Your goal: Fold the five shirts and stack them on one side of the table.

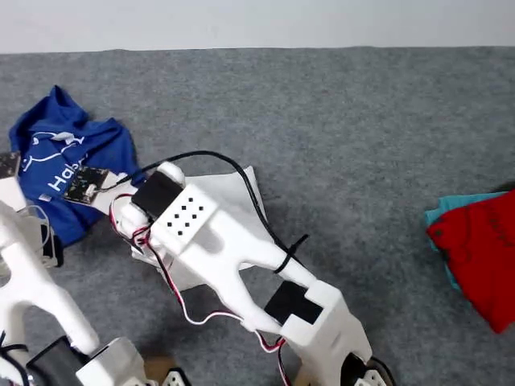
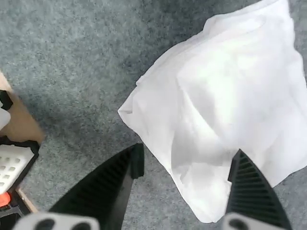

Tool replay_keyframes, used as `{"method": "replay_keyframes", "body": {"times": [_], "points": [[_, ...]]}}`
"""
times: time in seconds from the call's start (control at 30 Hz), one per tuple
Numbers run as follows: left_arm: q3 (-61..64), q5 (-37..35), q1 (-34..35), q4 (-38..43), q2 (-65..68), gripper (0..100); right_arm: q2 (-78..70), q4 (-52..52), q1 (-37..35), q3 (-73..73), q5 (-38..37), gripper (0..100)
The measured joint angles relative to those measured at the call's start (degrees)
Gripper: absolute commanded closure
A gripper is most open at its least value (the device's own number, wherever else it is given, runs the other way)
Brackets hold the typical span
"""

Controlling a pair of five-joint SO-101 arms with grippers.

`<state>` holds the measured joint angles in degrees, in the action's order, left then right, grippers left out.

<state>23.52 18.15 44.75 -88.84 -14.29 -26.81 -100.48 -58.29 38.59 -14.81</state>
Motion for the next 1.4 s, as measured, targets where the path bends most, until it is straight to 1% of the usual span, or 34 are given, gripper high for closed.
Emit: {"method": "replay_keyframes", "body": {"times": [0.13, 0.27, 0.33, 0.43, 0.53, 0.63, 0.67, 0.77, 0.9, 1.03, 1.2, 1.4], "points": [[0.00, 0.00, 0.00, 0.26, 0.00, 91, 1.58, 0.00, -0.53, 0.00, 0.00, 70.7], [0.00, 0.00, 0.00, 0.44, 0.00, 91, 3.96, 0.00, -5.01, 0.00, 0.00, 70.7], [0.00, 0.00, 0.00, 0.44, 0.00, 91, 4.40, 0.00, -5.98, 0.00, 0.00, 71.7], [0.00, 0.00, 0.00, 0.44, 0.00, 91, 4.40, 0.00, -4.75, 0.00, 0.00, 78.6], [0.00, 0.00, 0.00, 0.44, 0.00, 91, 3.87, 0.00, -1.05, 0.00, 0.00, 88.8], [0.62, 0.00, 0.00, 1.23, 0.00, 91, -1.05, 0.53, 2.90, 0.09, 0.00, 98.3], [1.14, 0.00, 0.00, 1.58, 0.00, 91, -3.16, 0.70, 4.04, 0.09, -0.09, 99.1], [2.81, 0.00, 0.00, 2.46, 0.00, 91, -8.88, 1.32, 5.19, 0.26, -3.34, 98.8], [3.43, 0.09, 0.00, 2.90, 0.00, 91, -14.59, 1.49, 4.57, 3.87, -4.04, 98.8], [3.43, 0.09, 0.00, 3.08, 0.00, 91, -18.81, 1.85, 0.79, 4.57, -4.04, 98.8], [3.43, 0.09, 0.00, 3.08, 0.00, 91, -19.52, 0.44, -5.54, 4.57, -4.04, 98.8], [3.43, 0.09, 0.18, 3.16, 0.00, 91, -19.52, 0.26, -5.80, 4.57, -4.04, 98.7]]}}
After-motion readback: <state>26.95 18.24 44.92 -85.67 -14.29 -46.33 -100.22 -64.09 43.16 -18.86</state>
